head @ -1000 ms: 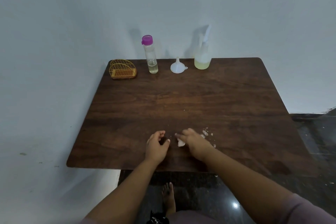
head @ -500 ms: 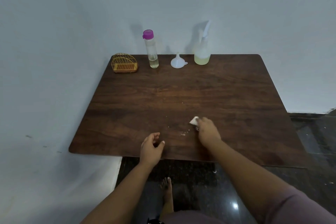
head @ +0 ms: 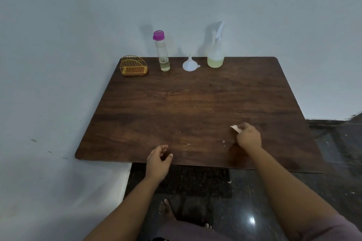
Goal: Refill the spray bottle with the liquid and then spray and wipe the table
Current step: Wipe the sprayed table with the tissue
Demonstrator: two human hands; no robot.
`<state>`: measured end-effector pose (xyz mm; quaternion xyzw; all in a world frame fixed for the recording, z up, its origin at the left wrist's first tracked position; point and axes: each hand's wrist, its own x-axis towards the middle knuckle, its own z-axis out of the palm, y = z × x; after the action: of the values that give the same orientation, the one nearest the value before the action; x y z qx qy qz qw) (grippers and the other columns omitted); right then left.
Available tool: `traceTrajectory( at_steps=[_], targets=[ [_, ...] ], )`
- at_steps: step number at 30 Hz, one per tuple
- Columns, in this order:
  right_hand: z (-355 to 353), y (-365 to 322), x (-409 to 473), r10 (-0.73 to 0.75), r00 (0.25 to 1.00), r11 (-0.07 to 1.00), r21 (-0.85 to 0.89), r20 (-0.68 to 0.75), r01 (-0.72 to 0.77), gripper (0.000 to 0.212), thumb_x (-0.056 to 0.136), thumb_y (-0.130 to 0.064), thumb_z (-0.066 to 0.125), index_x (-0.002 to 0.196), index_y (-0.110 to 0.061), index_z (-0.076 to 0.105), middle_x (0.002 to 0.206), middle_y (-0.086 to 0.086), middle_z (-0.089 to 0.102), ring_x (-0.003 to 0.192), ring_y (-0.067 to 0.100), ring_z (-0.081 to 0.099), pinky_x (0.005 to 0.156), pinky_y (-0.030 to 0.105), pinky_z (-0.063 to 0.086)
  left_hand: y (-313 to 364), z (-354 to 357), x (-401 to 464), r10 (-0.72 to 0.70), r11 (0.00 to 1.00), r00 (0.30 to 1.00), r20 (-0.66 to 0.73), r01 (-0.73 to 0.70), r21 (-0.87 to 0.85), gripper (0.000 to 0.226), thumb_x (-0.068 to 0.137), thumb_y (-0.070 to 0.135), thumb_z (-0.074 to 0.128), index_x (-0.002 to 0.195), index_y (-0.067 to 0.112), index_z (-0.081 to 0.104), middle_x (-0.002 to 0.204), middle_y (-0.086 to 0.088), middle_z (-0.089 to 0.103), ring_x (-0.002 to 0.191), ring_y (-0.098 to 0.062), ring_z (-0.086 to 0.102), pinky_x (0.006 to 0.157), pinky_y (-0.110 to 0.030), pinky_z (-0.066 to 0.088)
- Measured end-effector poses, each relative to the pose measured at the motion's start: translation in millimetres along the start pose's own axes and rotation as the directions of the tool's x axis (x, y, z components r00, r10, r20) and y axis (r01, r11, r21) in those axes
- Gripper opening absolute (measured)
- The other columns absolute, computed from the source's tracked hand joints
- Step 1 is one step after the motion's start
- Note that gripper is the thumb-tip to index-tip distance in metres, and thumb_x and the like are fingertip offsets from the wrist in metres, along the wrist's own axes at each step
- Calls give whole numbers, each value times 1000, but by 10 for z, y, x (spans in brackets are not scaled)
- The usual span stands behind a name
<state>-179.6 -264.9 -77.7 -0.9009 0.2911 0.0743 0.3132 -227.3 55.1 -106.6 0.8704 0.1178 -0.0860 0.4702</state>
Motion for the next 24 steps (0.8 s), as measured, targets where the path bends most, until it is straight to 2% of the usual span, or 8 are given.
traceTrajectory(
  at_steps=[2,9,14,15,17,18,21,24],
  targets=[
    [78,116,-99,40,998,992,-120,50,-34,46,88,-8,48,134,-15,50,131,20,47,120,41,46,102,41,40,25,7,13,6,1000,1000,4,-6,2,34,90,17,68,123,16,62,120,2,58,110,-12,56,99,-35,49],
    [983,-460,-763,-283,942,956,-27,180,292,55,87,-5,45,139,-23,47,128,14,43,117,35,46,104,33,38,53,15,66,7,1000,998,62,-9,27,34,90,17,67,124,18,60,119,8,54,110,-10,53,98,-32,48],
    [1332,-1247,-1000,-422,781,893,62,461,446,40,93,-18,55,133,-14,54,126,18,49,114,34,48,100,36,42,-67,-153,197,15,999,996,91,-19,35,36,86,10,69,120,14,60,116,3,59,108,-15,57,94,-31,50],
    [1341,-1363,-1025,-411,764,908,148,497,391,35,95,-17,53,129,-12,57,124,19,55,111,32,53,96,34,45,-81,-214,237,10,1000,996,92,-13,27,35,86,9,68,119,14,60,115,1,60,107,-16,58,93,-32,50],
    [1251,-1530,-1021,-286,771,926,372,570,68,34,96,-4,45,127,-10,58,121,15,61,100,23,58,80,30,49,-69,-342,343,1,1000,995,102,-1,5,34,87,10,67,119,17,58,114,-1,62,106,-17,59,91,-32,49],
    [1190,-1564,-961,-242,777,873,480,582,-88,40,95,5,40,129,-9,56,120,13,61,95,21,58,74,29,49,-42,-403,413,2,1000,994,109,-1,-12,34,88,10,67,119,18,58,114,0,62,105,-15,59,91,-29,48],
    [920,-1474,-580,-105,902,749,630,419,-205,46,92,13,36,131,-5,52,120,15,58,86,22,58,67,32,48,31,-557,650,24,997,994,107,-16,-74,36,88,8,67,120,20,57,117,0,63,103,-13,60,92,-24,45],
    [650,-1230,-109,24,992,927,368,123,-68,36,92,-3,49,125,-14,58,122,16,60,102,31,60,82,36,49,94,-653,853,25,997,993,116,-16,-79,36,89,8,66,124,14,57,119,-2,62,102,-12,58,94,-26,46]
  ],
)
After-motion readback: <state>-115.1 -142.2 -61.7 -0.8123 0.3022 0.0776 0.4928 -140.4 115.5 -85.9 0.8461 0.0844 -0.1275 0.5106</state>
